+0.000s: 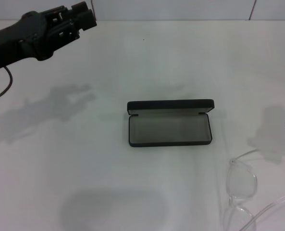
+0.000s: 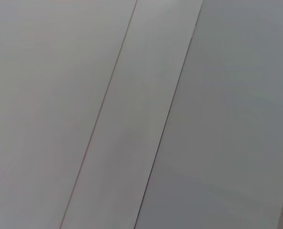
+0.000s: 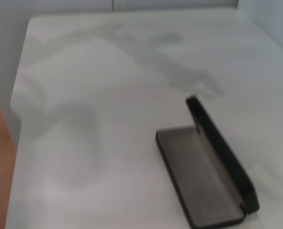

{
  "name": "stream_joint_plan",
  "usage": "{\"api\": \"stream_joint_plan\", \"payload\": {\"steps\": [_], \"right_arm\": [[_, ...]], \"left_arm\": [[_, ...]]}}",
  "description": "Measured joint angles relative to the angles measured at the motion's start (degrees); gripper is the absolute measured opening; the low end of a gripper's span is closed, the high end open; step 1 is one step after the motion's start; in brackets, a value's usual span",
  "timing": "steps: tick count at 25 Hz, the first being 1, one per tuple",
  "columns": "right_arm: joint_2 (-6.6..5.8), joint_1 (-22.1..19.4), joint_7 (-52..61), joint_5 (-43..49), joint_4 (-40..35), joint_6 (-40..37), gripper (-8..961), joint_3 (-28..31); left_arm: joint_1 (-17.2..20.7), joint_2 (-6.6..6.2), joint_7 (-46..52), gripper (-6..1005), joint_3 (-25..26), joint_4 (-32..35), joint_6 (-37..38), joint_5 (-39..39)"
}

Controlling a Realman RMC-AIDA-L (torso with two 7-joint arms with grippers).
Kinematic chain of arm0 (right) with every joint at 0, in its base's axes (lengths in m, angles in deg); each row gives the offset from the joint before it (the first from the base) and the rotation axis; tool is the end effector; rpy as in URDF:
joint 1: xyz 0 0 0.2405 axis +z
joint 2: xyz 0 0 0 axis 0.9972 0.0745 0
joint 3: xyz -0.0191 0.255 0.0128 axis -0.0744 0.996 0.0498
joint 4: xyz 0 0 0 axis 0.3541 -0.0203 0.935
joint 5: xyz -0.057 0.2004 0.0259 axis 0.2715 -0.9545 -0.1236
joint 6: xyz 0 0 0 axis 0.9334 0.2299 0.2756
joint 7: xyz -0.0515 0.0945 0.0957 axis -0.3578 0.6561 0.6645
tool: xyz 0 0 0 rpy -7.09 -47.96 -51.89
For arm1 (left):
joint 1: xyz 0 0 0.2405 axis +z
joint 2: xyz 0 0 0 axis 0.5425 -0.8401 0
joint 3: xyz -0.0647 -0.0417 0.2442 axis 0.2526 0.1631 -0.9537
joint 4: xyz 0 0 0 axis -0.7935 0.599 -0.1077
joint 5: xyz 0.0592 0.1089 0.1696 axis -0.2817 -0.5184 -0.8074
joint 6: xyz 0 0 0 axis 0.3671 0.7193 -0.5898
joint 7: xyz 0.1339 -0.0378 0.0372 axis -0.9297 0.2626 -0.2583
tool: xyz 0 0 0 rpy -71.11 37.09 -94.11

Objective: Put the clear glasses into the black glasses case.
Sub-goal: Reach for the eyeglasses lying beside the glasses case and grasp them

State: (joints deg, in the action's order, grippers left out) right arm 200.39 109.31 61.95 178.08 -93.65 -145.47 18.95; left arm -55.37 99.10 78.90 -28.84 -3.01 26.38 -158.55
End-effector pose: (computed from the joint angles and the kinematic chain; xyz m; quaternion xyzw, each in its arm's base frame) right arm 0.2272 0.3034 0.1075 -0.9940 0.0273 -0.0013 0.1056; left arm -0.2172 0.3222 0.0744 -0.8613 -0.2024 -0.4484 0.1273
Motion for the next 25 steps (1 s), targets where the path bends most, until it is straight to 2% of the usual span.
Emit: {"api": "stream_joint_plan", "payload": {"steps": [3,7,13,19,23,25], "right_arm": [[0.11,0.0,-1.8,3.0,-1.0,-0.4,3,-0.1],[1.06,-0.2,-4.1,7.7,-1.8,-0.5,4,-0.5],[2.42,-1.5,-9.6,12.8,0.0,1.2,150,-2.9],[2.5,-3.1,-12.7,11.6,0.2,4.6,369,-8.4],[2.5,-3.4,-13.8,8.8,0.1,5.2,537,-8.9],[2.48,-3.4,-14.0,7.2,-0.1,5.1,536,-8.9]], "left_arm": [[-0.4,-0.34,0.0,363,0.0,-1.0,0.0,-0.1],[-0.6,-0.73,-0.2,365,0.0,-3.1,0.0,0.2],[0.3,-0.37,-2.2,367,0.0,-4.9,0.0,0.0],[0.6,-0.33,-3.0,369,0.0,-6.3,0.8,0.2],[0.6,-0.25,-3.1,371,0.0,-6.3,0.8,0.2],[0.6,-0.22,-3.1,372,0.0,-6.3,0.9,0.2]]}}
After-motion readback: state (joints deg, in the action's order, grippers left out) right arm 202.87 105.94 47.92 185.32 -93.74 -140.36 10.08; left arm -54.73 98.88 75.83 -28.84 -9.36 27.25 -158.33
